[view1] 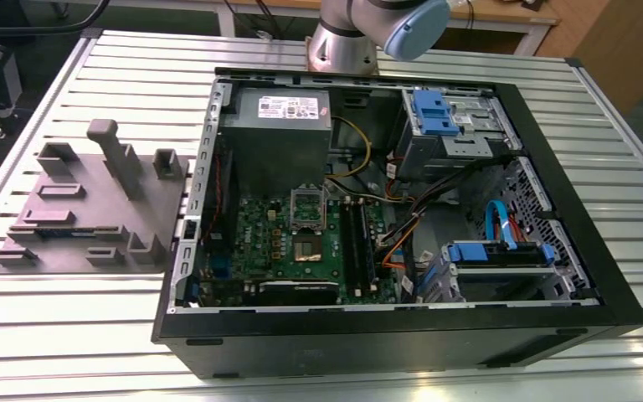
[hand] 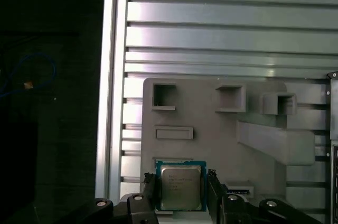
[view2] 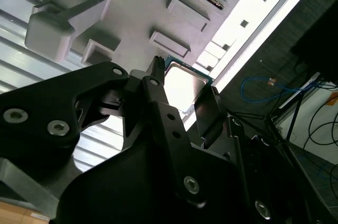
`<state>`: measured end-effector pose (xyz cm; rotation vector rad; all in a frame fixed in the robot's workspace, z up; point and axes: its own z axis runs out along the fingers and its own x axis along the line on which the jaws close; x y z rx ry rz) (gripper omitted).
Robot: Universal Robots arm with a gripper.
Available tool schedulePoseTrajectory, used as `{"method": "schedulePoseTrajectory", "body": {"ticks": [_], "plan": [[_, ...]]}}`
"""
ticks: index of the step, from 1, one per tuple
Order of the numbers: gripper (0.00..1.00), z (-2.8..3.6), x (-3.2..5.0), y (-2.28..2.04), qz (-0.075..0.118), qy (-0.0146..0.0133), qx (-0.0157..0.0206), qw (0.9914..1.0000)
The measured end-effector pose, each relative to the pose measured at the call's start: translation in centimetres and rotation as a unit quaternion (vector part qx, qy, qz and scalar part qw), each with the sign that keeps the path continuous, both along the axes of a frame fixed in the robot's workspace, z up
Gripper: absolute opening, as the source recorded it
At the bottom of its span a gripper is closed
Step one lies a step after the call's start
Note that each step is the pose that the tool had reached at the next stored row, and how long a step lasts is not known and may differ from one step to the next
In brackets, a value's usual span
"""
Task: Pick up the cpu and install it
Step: 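Pick up the cpu and move it towards the insertion slot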
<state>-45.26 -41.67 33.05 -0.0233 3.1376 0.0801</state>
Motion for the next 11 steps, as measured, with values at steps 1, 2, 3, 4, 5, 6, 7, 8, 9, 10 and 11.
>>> {"method": "schedulePoseTrajectory", "body": {"ticks": [1, 2, 3, 4, 5, 6, 7, 8, 9, 10, 11], "plan": [[0.47, 0.01, 0.0, 0.0, 0.0, 0.0, 0.0, 1.0], [0.47, 0.01, 0.0, 0.0, 0.0, -0.0001, 0.0, 1.0], [0.47, 0.02, 0.0, 0.0, 0.0, 0.0, 0.0001, 1.0], [0.47, 0.07, 0.01, 0.0, 0.0, 0.0001, 0.0, 1.0], [0.47, 0.06, 0.09, 0.0, 0.0, 0.0001, 0.0, 1.0], [0.47, 0.07, 0.1, 0.0, 0.0, 0.0001, 0.0, 1.0], [0.47, 0.07, 0.1, 0.0, 0.0, 0.0, 0.0, 1.0], [0.47, 0.1, 0.1, 0.0, 0.0, 0.0001, 0.0, 1.0], [0.47, 0.14, 0.1, 0.0, 0.0, 0.0001, 0.0, 1.0], [0.47, 0.18, 0.1, 0.0, 0.0, 0.0002, -0.0001, 1.0], [0.47, 0.22, 0.09, 0.0, 0.0, 0.0001, 0.0, 1.0]]}}
